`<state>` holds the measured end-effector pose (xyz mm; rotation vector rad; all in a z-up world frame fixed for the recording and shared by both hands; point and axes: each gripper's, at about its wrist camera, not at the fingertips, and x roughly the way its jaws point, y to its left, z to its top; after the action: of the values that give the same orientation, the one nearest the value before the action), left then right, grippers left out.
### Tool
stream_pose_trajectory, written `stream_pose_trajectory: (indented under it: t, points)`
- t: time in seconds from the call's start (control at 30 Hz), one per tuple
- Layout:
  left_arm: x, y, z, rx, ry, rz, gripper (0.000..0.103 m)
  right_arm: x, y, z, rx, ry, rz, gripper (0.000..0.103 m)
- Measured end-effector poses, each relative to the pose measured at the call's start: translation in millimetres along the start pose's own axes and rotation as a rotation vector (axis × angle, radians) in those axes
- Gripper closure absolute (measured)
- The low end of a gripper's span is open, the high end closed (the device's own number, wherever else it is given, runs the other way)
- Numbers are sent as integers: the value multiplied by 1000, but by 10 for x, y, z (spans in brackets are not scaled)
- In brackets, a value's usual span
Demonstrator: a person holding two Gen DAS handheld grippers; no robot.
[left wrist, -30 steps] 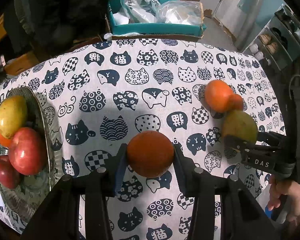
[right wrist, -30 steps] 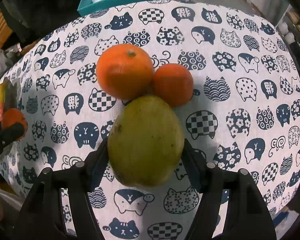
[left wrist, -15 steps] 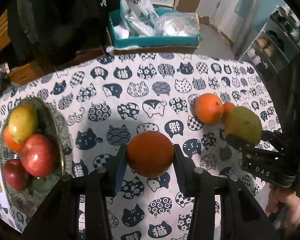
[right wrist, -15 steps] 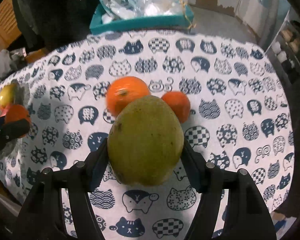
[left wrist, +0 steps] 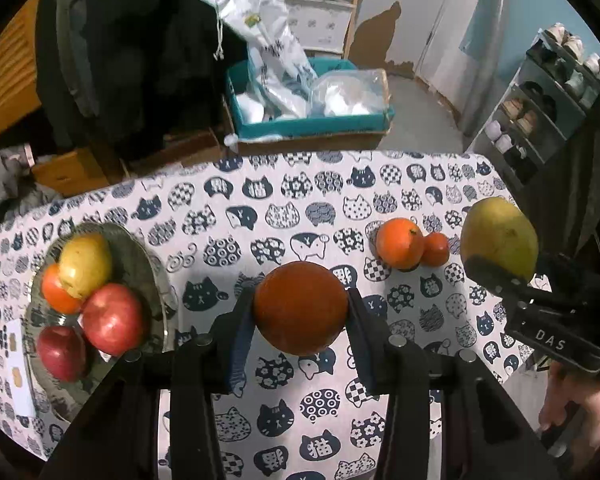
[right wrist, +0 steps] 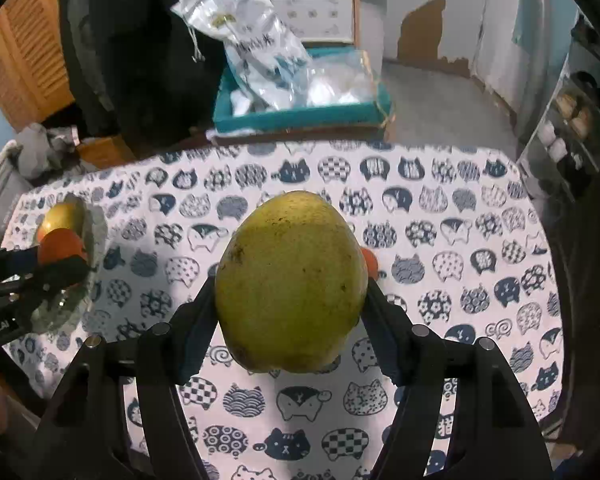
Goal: Organize fruits
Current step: 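Lift the orange and pear and carry them toward the green bowl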
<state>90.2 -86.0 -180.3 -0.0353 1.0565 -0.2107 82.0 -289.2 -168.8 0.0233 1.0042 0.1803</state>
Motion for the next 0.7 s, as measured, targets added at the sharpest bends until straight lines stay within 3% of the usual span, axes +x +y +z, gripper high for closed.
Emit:
stream_pose_trajectory:
  t: [0.7]
  points:
    - [-768,19,45,26,-194,54,58,-798,244,182,-64,-202,2,34]
